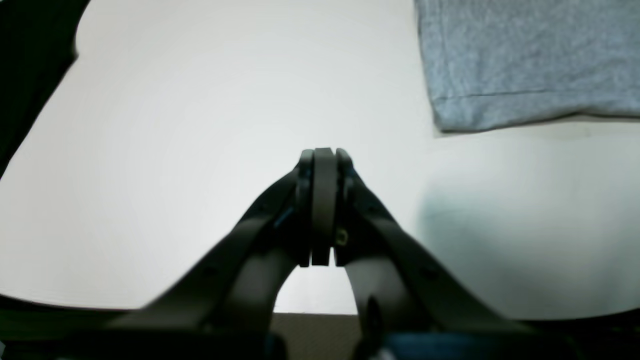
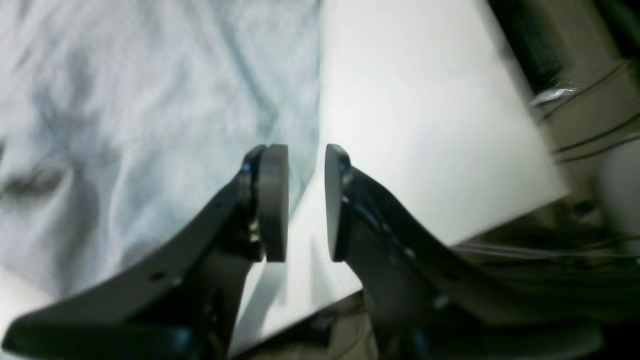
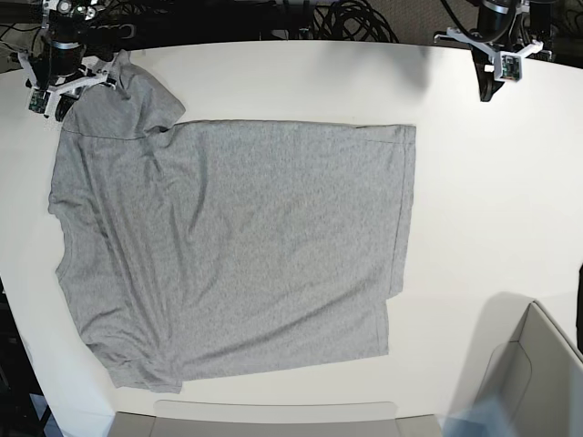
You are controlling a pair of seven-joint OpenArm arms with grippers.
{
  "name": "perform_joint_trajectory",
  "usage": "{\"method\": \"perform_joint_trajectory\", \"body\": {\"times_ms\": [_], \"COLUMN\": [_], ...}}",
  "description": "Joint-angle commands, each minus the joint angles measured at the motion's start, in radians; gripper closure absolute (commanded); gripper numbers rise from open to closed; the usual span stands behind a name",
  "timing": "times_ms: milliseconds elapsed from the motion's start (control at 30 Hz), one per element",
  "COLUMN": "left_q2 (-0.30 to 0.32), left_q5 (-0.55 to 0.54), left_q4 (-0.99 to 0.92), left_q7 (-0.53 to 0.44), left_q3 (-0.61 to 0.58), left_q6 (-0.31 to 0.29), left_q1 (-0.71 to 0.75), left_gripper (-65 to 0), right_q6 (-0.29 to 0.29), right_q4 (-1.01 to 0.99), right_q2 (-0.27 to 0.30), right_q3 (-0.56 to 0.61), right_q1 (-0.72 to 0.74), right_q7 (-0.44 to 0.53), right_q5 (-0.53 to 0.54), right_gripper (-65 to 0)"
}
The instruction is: Fold the T-shirt properly
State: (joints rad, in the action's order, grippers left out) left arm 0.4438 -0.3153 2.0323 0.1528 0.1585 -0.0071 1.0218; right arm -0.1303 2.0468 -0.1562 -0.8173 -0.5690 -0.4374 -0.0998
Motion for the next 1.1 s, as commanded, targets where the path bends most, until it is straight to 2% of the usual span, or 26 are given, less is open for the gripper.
{"method": "perform_joint_trajectory", "body": {"times_ms": [0,67,100,200,267,433,700,800,967,1067], "left_q2": [0.005,-0.013,-0.026,-0.044,-0.049,-0.05,-0.052,-0.052,-0.052,-0.052], "left_q5": [0.003,0.003,0.003,0.003,0.003,0.003,0.003,0.003,0.003,0.003], "left_q4": [0.015,0.015,0.015,0.015,0.015,0.015,0.015,0.015,0.015,0.015], "left_q7": [-0.031,-0.031,-0.029,-0.029,-0.029,-0.029,-0.031,-0.031,-0.031,-0.031], "left_q3": [0.005,0.003,0.005,0.01,0.01,0.006,0.01,0.01,0.01,0.011], "left_q6": [0.003,0.003,0.003,0.003,0.003,0.003,0.003,0.003,0.003,0.003], "left_q1": [0.01,-0.004,-0.011,-0.021,-0.021,-0.022,-0.022,-0.022,-0.024,-0.025], "left_gripper": [-0.4,-0.4,-0.4,-0.4,-0.4,-0.4,-0.4,-0.4,-0.4,-0.4], "right_q6": [0.091,0.289,0.366,0.489,0.504,0.51,0.608,0.628,0.631,0.633], "right_q4": [0.016,0.01,0.008,0.004,0.004,0.007,0.01,0.01,0.01,0.012], "right_q2": [0.011,0.037,0.059,0.096,0.102,0.223,0.307,0.326,0.323,0.323], "right_q3": [0.036,0.151,0.23,0.405,0.456,0.56,0.573,0.591,0.589,0.589], "right_q1": [-0.021,-0.049,-0.081,-0.158,-0.199,-0.317,-0.378,-0.38,-0.369,-0.348], "right_q7": [0.012,0.012,0.012,0.012,0.016,0.012,0.012,0.01,0.01,0.01], "right_q5": [-0.053,-0.171,-0.231,-0.351,-0.355,-0.349,-0.162,-0.14,-0.134,-0.035], "right_gripper": [-13.4,-13.4,-13.4,-13.4,-13.4,-14.8,-34.1,-35.5,-35.6,-35.7]}}
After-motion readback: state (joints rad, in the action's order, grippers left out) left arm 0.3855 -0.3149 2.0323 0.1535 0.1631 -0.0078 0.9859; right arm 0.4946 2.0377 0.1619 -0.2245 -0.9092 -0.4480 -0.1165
